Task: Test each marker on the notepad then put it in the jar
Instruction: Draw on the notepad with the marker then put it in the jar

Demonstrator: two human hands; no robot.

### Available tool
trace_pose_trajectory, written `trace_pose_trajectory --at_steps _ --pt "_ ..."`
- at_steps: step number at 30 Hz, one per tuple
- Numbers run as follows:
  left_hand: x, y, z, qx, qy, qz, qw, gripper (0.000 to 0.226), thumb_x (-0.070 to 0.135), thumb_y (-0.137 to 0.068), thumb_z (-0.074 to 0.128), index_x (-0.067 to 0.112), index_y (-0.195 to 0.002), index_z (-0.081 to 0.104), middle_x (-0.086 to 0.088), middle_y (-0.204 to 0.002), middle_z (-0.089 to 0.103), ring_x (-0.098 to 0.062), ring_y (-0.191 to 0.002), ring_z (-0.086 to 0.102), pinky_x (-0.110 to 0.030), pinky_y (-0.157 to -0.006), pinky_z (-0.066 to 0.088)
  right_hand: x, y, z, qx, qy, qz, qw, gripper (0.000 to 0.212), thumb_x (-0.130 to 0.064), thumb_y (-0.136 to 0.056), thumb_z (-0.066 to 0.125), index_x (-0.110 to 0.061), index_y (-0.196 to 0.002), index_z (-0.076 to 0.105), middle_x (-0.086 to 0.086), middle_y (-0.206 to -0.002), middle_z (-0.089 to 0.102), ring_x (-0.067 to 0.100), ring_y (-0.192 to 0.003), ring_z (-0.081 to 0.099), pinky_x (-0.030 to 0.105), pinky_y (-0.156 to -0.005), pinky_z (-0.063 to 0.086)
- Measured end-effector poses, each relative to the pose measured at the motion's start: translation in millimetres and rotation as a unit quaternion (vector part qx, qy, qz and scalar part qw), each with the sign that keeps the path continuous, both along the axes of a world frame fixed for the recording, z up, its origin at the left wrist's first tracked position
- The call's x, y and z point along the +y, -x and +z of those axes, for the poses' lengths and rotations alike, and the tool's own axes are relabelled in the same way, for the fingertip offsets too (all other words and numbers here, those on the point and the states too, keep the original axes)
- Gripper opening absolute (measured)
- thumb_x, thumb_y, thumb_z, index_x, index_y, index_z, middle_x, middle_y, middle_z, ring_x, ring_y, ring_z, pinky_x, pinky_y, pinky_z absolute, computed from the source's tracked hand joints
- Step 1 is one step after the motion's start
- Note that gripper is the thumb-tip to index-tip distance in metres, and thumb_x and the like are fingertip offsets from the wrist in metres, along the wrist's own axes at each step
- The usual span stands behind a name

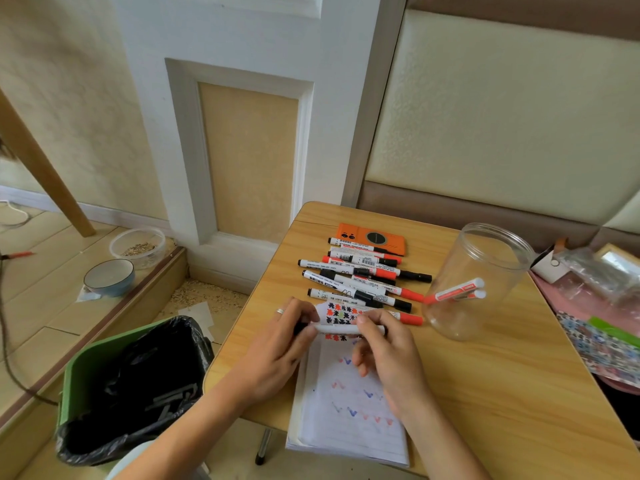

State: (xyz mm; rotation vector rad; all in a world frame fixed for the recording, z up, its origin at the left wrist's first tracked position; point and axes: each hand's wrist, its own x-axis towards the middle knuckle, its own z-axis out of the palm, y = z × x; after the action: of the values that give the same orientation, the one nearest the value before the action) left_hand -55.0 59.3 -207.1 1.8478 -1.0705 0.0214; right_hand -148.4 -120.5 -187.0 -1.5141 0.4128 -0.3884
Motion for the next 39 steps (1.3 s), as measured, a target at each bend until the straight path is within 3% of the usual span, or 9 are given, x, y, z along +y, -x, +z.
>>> trace_pose_trajectory --at_steps 4,11,21,25,28,32,34,39 --pt "-2 -9 -1 -0.004 -0.026 -0.015 1.000 0.039 0.048 -0.090 0.072 0.031 -0.123 0.063 0.020 -0.106 0.060 -0.003 -0.092 0.058 -0.015 -0.074 0.043 4 -1 -2 0.020 0.057 0.016 0.998 0.018 -0.017 -0.104 0.059 -0.003 -0.093 0.061 0.009 -0.064 0.060 0.021 -0.048 0.056 0.026 -0.039 0.042" --pt "-1 -11 2 0.032 -0.006 0.007 0.999 0.012 0.033 -0.091 0.072 0.033 -0.103 0.071 0.020 -0.093 0.067 -0.007 -0.084 0.060 -0.014 -0.069 0.040 9 -1 -5 0.039 0.124 0.032 0.991 0.021 -0.032 -0.100 0.066 -0.014 -0.092 0.060 0.002 -0.059 0.058 0.016 -0.047 0.052 0.030 -0.043 0.041" --pt "1 -11 1 0.008 -0.008 0.011 1.000 0.007 0.030 -0.094 0.070 0.025 -0.099 0.071 0.013 -0.086 0.064 -0.014 -0.078 0.057 -0.015 -0.065 0.037 9 -1 -4 0.042 0.133 0.043 0.989 0.025 -0.035 -0.100 0.065 -0.013 -0.090 0.060 0.000 -0.055 0.056 0.015 -0.039 0.045 0.040 -0.048 0.046" --pt "1 -12 0 0.001 -0.011 0.010 1.000 0.007 0.031 -0.095 0.069 0.025 -0.097 0.069 0.013 -0.085 0.063 -0.014 -0.078 0.057 -0.017 -0.064 0.037 8 -1 -3 0.050 0.118 0.039 0.991 0.028 -0.034 -0.100 0.065 -0.009 -0.091 0.059 0.001 -0.053 0.049 0.014 -0.038 0.038 0.026 -0.039 0.032" --pt "-1 -14 -2 0.003 -0.019 0.005 1.000 0.008 0.033 -0.096 0.068 0.025 -0.097 0.068 0.013 -0.086 0.062 -0.012 -0.079 0.056 -0.019 -0.065 0.037 6 0 1 0.058 0.107 0.041 0.992 0.023 -0.033 -0.101 0.064 -0.012 -0.092 0.060 0.003 -0.057 0.054 0.017 -0.042 0.044 0.023 -0.039 0.032" --pt "-8 -16 -7 -0.011 -0.067 0.018 0.998 0.026 0.044 -0.094 0.067 0.030 -0.115 0.064 0.016 -0.106 0.059 -0.005 -0.102 0.049 -0.017 -0.082 0.039 -1 -1 13 0.053 0.053 0.030 0.997 0.005 -0.014 -0.101 0.059 -0.010 -0.100 0.056 0.007 -0.064 0.055 0.017 -0.043 0.043 0.024 -0.040 0.030" --pt "-9 -16 -11 -0.036 -0.101 0.030 0.994 0.042 0.048 -0.091 0.070 0.032 -0.127 0.058 0.016 -0.119 0.054 -0.004 -0.112 0.043 -0.017 -0.092 0.037 -7 1 22 0.025 0.048 0.022 0.998 0.008 -0.008 -0.099 0.062 -0.004 -0.101 0.055 0.008 -0.063 0.053 0.017 -0.042 0.040 0.024 -0.038 0.030" --pt "-10 -16 -17 -0.070 -0.141 0.033 0.987 0.043 0.049 -0.092 0.063 0.038 -0.133 0.054 0.015 -0.136 0.046 -0.008 -0.127 0.036 -0.030 -0.106 0.035 -29 13 61 -0.090 0.165 -0.056 0.981 0.012 -0.019 -0.099 0.069 -0.011 -0.090 0.068 0.007 -0.062 0.058 0.019 -0.045 0.049 0.023 -0.041 0.038"
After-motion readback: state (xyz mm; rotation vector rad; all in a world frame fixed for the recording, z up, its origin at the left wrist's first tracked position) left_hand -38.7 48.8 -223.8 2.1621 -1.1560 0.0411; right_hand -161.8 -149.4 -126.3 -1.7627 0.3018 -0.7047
